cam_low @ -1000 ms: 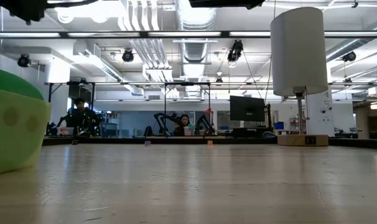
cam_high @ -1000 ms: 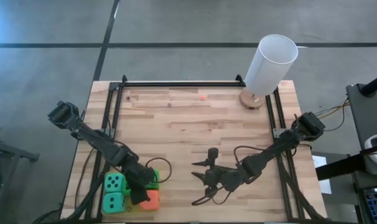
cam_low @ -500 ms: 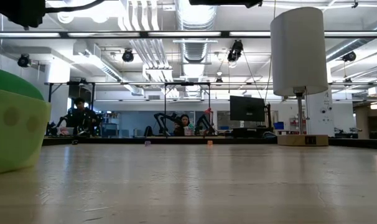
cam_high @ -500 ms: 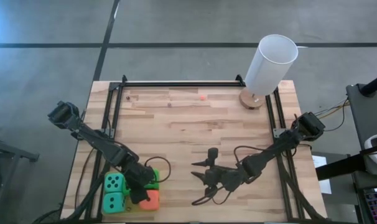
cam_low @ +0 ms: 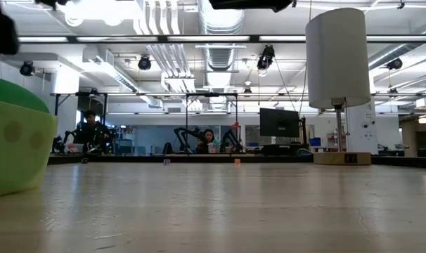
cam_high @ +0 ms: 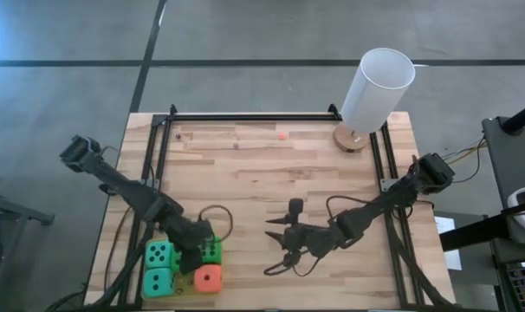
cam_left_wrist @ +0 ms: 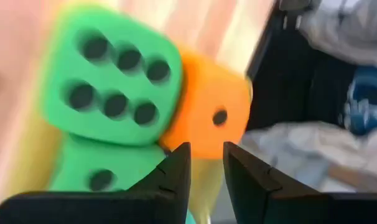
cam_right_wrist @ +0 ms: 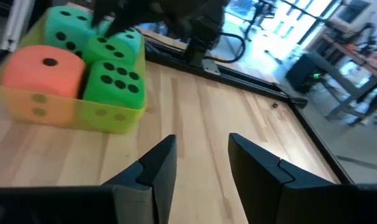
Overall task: Pick & Place Dice
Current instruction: Put the black dice into the yellow bin
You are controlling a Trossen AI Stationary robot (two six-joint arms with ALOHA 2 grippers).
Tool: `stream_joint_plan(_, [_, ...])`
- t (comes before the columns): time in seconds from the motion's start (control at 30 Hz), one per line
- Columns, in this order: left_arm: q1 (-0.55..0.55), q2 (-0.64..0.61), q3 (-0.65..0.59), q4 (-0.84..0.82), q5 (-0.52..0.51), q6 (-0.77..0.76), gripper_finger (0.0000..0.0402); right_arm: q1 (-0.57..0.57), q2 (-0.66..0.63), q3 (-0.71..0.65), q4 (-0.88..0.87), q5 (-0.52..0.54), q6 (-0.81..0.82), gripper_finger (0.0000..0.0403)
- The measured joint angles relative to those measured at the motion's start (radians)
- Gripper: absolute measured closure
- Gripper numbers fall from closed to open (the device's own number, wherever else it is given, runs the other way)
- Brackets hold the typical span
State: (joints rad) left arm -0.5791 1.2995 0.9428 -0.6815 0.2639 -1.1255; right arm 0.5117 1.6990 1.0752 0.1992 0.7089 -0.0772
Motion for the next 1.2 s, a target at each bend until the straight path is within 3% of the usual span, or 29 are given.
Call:
stream_joint_plan(0.13, [0.007, -0.09, 0.0, -0.061, -0.196, 0.01, 0.0304, -0.049, -0.061, 0.0, -0.093, -0.059, 0.029, 0.027])
stream_joint_plan(0.37, [0.011, -0.205, 0.0, -0.172, -0.608, 0.013, 0.0304, -0.169, -0.172, 0.0, -0.358, -0.071, 0.141, 0.0281])
stream_joint_plan(0.5, [0.011, -0.222, 0.0, -0.181, -0.775, 0.042, 0.0304, -0.245, -0.214, -0.001, -0.478, -0.132, 0.171, 0.0289])
stream_joint_plan(0.73, [0.022, -0.216, 0.0, -0.182, -1.109, 0.053, 0.0304, -0.379, -0.215, -0.008, -0.536, -0.232, 0.201, 0.03])
stream_joint_plan(1.0, [0.13, -0.216, -0.001, -0.194, -1.121, 0.048, 0.0303, -0.487, -0.212, -0.01, -0.643, -0.337, 0.198, 0.0309])
stream_joint_plan(1.2, [0.357, -0.218, 0.0, -0.273, -1.012, 0.051, 0.0303, -0.499, -0.213, -0.013, -0.669, -0.348, 0.168, 0.0314])
